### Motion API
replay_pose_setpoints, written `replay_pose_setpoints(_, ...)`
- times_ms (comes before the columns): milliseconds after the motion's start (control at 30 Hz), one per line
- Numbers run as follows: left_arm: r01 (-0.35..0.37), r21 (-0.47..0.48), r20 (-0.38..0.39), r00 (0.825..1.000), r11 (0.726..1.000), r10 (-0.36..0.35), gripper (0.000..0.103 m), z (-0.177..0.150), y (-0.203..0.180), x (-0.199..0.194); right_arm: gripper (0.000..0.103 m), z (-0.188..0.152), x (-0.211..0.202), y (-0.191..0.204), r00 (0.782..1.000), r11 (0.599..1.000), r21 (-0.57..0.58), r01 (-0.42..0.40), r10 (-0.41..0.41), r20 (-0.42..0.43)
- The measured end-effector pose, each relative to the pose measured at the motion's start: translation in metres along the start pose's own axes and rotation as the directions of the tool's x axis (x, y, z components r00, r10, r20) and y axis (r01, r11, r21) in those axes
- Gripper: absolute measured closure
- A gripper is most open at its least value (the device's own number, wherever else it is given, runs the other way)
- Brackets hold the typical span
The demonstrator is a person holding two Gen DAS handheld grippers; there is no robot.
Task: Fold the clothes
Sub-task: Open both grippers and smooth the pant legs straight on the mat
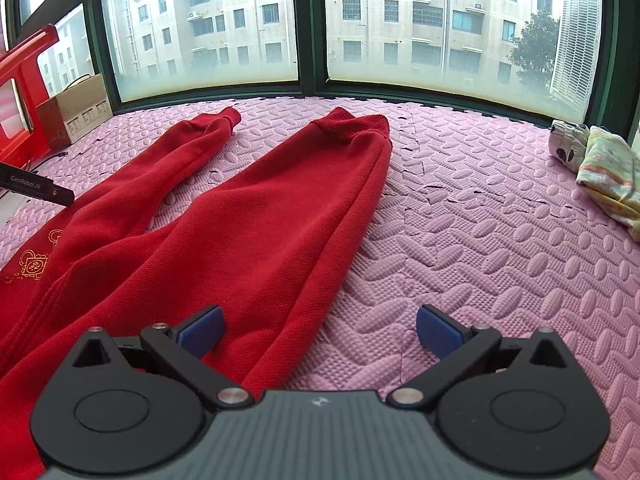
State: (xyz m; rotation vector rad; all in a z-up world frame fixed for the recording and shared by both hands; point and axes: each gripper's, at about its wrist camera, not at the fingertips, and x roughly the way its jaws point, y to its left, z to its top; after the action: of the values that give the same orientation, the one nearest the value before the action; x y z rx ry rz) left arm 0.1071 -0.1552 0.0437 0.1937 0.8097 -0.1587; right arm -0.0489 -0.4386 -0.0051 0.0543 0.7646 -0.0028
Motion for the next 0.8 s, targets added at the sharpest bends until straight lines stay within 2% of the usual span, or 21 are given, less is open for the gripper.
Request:
replay_pose_setpoints(100, 0.138, 0.032, 0.040, 0.989, 0.990, -0.139, 0.060, -0.001, -0.010, -0.020, 0.000, -0.003, -0.001, 0.000, 1.000, 1.000, -0.009, -0.001, 0.001, 0.020)
replay_pose_setpoints(167, 0.240, 0.065, 0.029, 0.970, 0.969, -0.242, 0.077, -0.003, -0.022, -0.027, 0.000, -0.002, -0.001, -0.001, 1.000, 1.000, -0.012, -0.006, 0.006, 0.019)
replay_pose_setpoints(267, 0.350, 0.109, 0.000, 0.936, 0.930, -0.352, 0.086, -0.007, -0.042, -0.031, 0.000, -0.002, -0.003, -0.002, 1.000, 1.000, -0.002, -0.014, 0.014, 0.010)
replay_pose_setpoints(333, 0.395, 0.137, -0.015, 0.918, 0.909, -0.396, 0.087, -0.009, -0.055, -0.030, 0.000, -0.003, -0.005, -0.003, 1.000, 1.000, 0.007, -0.016, 0.016, 0.010)
replay_pose_setpoints(433, 0.432, 0.178, -0.038, 0.901, 0.884, -0.432, 0.087, -0.010, -0.072, -0.026, 0.000, -0.005, -0.007, -0.005, 1.000, 1.000, 0.015, -0.007, 0.007, 0.013)
replay_pose_setpoints(533, 0.435, 0.208, -0.058, 0.900, 0.876, -0.433, 0.087, -0.008, -0.081, -0.015, 0.000, -0.005, -0.008, -0.006, 1.000, 1.000, 0.026, -0.005, 0.005, 0.017)
replay_pose_setpoints(700, 0.464, 0.194, -0.080, 0.886, 0.864, -0.458, 0.087, 0.000, -0.085, 0.004, 0.000, -0.006, -0.009, -0.009, 1.000, 0.999, 0.048, -0.006, 0.005, 0.027)
replay_pose_setpoints(767, 0.461, 0.193, -0.079, 0.887, 0.866, -0.454, 0.087, 0.005, -0.086, 0.010, 0.000, -0.006, -0.008, -0.009, 1.000, 0.999, 0.052, -0.002, 0.001, 0.031)
replay_pose_setpoints(800, 0.473, 0.186, -0.080, 0.881, 0.861, -0.466, 0.087, 0.008, -0.086, 0.012, 0.000, -0.006, -0.008, -0.009, 0.999, 0.999, 0.053, -0.001, -0.001, 0.033)
